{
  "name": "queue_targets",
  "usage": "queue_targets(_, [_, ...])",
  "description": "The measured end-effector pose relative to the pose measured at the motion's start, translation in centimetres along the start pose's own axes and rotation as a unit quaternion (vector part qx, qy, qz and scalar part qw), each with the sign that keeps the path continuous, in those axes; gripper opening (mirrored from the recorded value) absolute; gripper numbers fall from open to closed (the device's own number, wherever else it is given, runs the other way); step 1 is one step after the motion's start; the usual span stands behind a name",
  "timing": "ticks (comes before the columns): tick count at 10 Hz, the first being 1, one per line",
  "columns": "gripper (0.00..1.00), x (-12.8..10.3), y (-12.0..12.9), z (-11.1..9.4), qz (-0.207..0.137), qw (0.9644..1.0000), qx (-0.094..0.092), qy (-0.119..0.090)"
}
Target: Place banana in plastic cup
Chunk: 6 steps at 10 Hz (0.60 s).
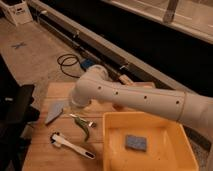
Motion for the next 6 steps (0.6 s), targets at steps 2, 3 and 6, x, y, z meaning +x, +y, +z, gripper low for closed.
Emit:
queue_targets(2, [0.0,0.64,-0.79,-0.34,0.004,1.0,0.006,-0.004])
queue_targets(3, [0.0,0.48,-0.74,-0.26,0.003,1.0,0.005,-0.005])
queue_targets(6, [0.0,0.57,-0.71,-0.28,0.004,1.0,0.005,-0.004])
